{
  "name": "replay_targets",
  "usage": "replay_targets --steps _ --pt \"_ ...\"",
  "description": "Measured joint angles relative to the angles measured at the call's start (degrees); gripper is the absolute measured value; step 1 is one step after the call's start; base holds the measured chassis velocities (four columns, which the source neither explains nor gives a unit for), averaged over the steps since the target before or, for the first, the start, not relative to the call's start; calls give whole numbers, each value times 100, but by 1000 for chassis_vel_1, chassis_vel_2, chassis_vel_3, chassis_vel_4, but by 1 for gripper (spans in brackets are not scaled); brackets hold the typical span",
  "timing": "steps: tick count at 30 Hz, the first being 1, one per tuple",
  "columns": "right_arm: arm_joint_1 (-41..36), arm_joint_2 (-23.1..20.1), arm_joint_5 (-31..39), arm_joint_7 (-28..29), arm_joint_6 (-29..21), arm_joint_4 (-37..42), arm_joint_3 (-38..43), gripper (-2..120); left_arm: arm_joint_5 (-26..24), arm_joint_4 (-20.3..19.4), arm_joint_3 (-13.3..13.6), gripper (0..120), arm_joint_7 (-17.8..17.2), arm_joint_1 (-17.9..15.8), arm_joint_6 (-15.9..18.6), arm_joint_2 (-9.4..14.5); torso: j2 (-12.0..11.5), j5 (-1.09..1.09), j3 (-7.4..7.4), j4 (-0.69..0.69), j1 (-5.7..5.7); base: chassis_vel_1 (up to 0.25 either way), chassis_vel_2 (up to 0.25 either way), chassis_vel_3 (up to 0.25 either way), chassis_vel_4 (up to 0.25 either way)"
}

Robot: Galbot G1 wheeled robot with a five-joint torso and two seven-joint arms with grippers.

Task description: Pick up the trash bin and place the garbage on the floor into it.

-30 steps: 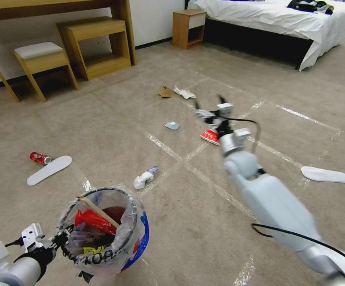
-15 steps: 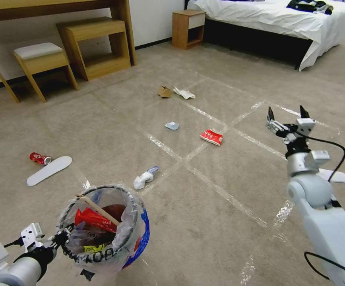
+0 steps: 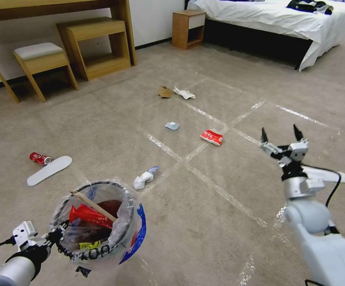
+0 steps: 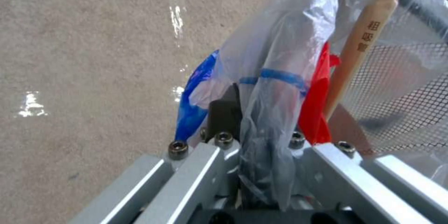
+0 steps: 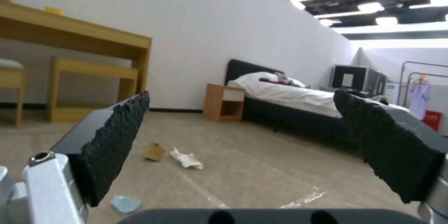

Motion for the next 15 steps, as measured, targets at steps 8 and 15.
replay_targets --steps 8,15 --pt "-541 485 -413 -198 652 82 -109 100 -56 -59 -90 0 -30 -35 -8 -89 0 -1 0 -1 0 0 0 0 0" --pt "-764 835 -559 -211 1079 152 -86 100 -144 -74 -163 0 -59 -88 -8 -82 0 0 0 -1 0 0 0 0 0"
